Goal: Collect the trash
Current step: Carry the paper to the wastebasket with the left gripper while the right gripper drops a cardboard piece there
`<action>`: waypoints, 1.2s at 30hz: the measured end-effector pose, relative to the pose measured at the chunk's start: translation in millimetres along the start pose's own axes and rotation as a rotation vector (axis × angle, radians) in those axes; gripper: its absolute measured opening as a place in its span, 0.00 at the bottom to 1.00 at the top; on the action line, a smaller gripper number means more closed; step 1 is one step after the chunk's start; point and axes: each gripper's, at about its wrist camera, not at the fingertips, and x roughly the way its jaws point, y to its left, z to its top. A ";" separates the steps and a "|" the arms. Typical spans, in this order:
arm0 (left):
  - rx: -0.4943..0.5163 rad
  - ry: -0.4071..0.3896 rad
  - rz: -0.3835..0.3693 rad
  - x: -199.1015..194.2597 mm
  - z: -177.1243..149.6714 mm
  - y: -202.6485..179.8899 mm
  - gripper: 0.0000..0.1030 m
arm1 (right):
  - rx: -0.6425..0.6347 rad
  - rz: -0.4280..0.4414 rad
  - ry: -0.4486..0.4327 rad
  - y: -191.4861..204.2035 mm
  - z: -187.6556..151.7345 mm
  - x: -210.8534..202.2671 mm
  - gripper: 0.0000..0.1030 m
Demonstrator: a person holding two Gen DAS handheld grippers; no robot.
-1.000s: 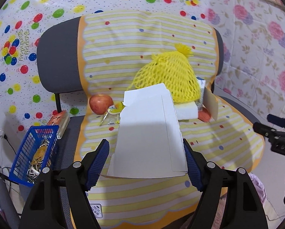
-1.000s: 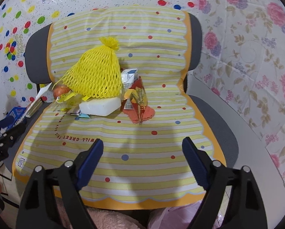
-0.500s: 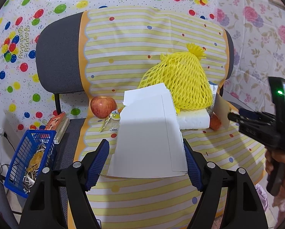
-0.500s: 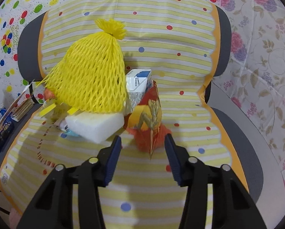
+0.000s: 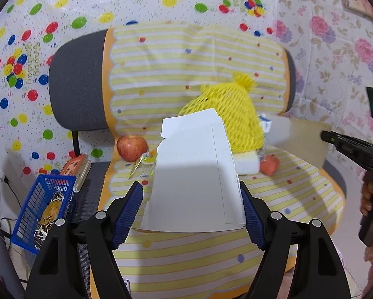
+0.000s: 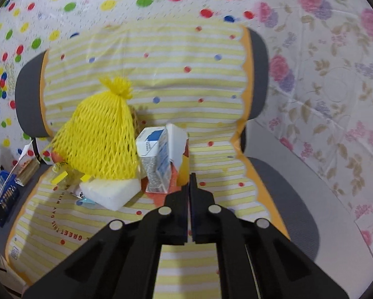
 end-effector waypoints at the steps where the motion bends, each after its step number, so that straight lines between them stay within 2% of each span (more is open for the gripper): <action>1: 0.005 -0.007 -0.010 -4.3 -0.3 -3.1 0.73 | 0.010 -0.011 -0.004 -4.8 -1.7 -10.2 0.02; 8: 0.055 -0.008 -0.083 -21.4 -14.3 -36.7 0.73 | 0.057 -0.038 -0.036 -29.6 -29.5 -82.6 0.02; 21: 0.192 0.025 -0.274 -39.8 -49.0 -116.8 0.73 | 0.114 -0.130 -0.077 -62.4 -70.3 -171.1 0.02; 31: 0.300 0.061 -0.452 -43.8 -81.0 -187.7 0.73 | 0.141 -0.246 0.009 -84.5 -119.6 -208.7 0.02; 36: 0.364 0.079 -0.512 -42.7 -102.7 -221.5 0.73 | 0.166 -0.309 0.070 -94.8 -153.7 -214.8 0.02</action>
